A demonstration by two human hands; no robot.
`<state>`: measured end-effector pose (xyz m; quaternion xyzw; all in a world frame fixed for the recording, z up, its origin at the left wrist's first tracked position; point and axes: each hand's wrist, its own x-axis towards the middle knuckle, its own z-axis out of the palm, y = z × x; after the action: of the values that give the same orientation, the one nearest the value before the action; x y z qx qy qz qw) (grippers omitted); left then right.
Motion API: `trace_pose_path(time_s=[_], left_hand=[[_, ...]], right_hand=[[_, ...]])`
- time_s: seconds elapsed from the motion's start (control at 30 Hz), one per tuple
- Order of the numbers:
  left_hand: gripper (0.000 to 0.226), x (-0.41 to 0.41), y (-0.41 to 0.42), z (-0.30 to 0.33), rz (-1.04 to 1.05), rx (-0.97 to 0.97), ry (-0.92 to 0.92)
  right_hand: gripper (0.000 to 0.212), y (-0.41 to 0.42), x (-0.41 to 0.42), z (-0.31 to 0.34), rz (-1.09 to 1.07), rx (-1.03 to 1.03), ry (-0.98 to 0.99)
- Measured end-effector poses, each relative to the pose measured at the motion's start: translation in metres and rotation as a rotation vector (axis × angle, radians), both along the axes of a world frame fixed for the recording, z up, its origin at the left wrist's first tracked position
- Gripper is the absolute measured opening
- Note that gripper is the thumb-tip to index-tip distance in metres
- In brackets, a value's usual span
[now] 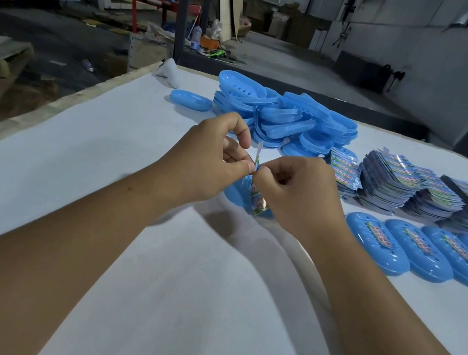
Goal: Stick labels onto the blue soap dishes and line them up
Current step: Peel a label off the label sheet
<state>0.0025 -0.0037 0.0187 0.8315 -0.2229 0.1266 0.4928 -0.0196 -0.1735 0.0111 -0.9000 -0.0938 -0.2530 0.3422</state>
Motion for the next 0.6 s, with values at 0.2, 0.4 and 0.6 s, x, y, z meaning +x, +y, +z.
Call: trace_pose_path(time_s=[0.2, 0.4, 0.6], left_hand=[[0.03, 0.0005, 0.0004, 0.0001, 0.011, -0.002, 0.01], [0.031, -0.0002, -0.0006, -0.0005, -0.002, -0.005, 0.015], [0.031, 0.0002, -0.0016, -0.0019, 0.005, -0.027, 0.036]], right_hand=[[0.034, -0.0023, 0.0022, -0.0014, 0.027, 0.006, 0.013], [0.032, -0.0001, 0.0012, -0.0017, -0.024, -0.021, -0.032], [0.033, 0.0031, 0.0025, -0.0013, -0.071, -0.059, -0.057]])
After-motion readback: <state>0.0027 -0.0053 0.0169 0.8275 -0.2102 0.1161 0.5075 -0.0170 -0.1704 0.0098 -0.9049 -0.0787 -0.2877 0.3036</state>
